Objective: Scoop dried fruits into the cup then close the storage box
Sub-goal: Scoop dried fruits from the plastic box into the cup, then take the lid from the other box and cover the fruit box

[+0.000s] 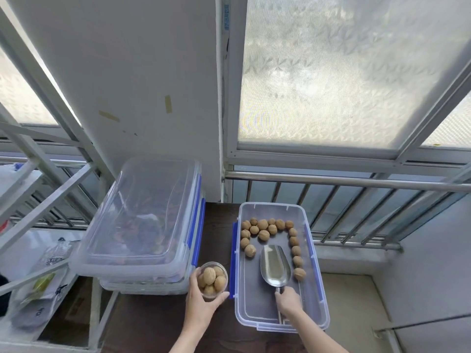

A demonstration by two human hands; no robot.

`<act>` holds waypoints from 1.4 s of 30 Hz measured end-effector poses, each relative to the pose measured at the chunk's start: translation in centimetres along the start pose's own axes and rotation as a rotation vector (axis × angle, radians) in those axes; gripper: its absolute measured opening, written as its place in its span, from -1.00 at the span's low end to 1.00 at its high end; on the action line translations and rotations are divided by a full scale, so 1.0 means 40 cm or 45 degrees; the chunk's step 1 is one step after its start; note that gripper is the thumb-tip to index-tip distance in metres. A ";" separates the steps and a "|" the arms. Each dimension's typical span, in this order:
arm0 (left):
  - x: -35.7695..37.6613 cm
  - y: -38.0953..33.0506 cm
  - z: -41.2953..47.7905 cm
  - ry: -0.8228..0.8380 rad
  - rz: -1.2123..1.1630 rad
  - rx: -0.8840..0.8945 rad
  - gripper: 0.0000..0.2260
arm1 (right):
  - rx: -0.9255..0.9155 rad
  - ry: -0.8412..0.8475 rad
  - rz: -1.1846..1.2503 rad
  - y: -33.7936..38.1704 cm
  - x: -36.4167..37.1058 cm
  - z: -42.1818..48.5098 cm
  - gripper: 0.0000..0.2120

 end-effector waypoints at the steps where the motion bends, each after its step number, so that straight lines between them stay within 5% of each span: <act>1: 0.000 0.000 -0.001 0.018 -0.014 -0.027 -0.08 | -0.010 0.010 -0.007 0.003 0.002 0.000 -0.68; 8: -0.039 0.016 -0.044 0.283 0.089 -0.210 0.04 | -0.082 0.092 -0.079 0.036 -0.046 -0.029 -0.64; 12: -0.181 -0.061 -0.115 0.379 0.067 -0.198 0.05 | -0.221 -0.218 0.003 0.150 -0.185 -0.126 -0.60; 16: -0.404 -0.287 -0.127 0.091 -0.006 0.145 -0.74 | -0.699 -0.087 0.395 0.404 -0.212 -0.263 -0.77; 21: -0.655 -0.369 0.043 -0.435 0.334 0.304 -0.70 | -0.957 0.131 0.393 0.665 -0.118 -0.425 -0.59; 24: -0.686 -0.327 0.135 -0.406 0.484 0.069 -0.55 | -0.960 0.235 0.314 0.739 -0.039 -0.466 -0.39; 28: -0.656 -0.233 0.198 -0.121 0.499 -0.155 -0.46 | -0.914 0.090 0.212 0.766 -0.007 -0.483 -0.26; 36: -0.673 -0.182 0.209 -0.202 0.349 -0.173 -0.47 | -0.799 -0.034 0.147 0.756 0.033 -0.479 -0.28; 42: -0.683 -0.160 0.196 -0.237 0.101 -0.094 -0.57 | -0.714 0.041 0.487 0.736 0.025 -0.463 -0.37</act>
Point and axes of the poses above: each hand's wrist, its own z-axis towards the middle knuckle, its own x-axis out of the palm, y = z × x, the point moved 7 cm from there along z, towards the middle knuckle, and after that the axes turned 2 degrees about -z, right-handed, at the moved point
